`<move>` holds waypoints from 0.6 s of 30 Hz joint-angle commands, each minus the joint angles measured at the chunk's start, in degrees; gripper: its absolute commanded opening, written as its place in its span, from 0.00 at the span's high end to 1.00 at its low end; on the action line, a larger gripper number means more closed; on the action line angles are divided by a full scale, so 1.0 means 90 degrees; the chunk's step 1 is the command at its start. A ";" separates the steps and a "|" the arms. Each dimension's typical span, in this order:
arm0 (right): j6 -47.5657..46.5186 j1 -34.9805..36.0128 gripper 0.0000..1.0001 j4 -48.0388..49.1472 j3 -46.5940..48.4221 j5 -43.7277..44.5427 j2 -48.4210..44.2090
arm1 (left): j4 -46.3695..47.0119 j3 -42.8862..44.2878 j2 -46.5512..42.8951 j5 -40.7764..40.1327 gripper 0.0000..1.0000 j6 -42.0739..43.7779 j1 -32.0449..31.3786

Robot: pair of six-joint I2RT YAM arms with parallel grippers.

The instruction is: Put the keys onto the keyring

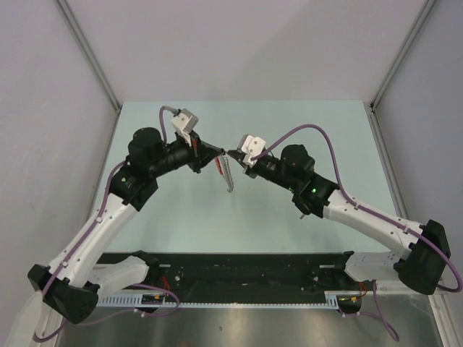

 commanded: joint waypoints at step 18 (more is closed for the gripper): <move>0.0429 0.0024 1.00 0.0805 -0.0120 0.0130 -0.0169 | 0.3372 -0.1690 -0.1084 -0.0584 0.89 -0.1137 -0.0069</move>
